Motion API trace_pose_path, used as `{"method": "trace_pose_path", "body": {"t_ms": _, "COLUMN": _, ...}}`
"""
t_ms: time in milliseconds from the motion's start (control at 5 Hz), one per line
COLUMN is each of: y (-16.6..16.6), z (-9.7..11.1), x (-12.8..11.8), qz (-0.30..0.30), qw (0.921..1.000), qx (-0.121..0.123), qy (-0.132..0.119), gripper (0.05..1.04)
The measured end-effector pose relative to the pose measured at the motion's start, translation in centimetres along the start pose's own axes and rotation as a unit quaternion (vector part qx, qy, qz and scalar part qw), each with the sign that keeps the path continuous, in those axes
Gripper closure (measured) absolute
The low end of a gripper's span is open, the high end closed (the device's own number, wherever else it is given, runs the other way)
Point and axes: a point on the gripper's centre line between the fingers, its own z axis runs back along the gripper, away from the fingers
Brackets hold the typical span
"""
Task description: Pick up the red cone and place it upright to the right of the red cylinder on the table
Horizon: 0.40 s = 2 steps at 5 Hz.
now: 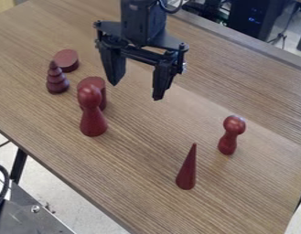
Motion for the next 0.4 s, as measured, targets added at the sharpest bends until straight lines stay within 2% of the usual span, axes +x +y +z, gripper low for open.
{"method": "trace_pose_path", "body": {"t_ms": 400, "y": -1.1, "z": -1.0, "x": -0.4, "qz": -0.014, "qw": 0.9997, "qx": 0.005, "qy": 0.018, "gripper": 0.086}}
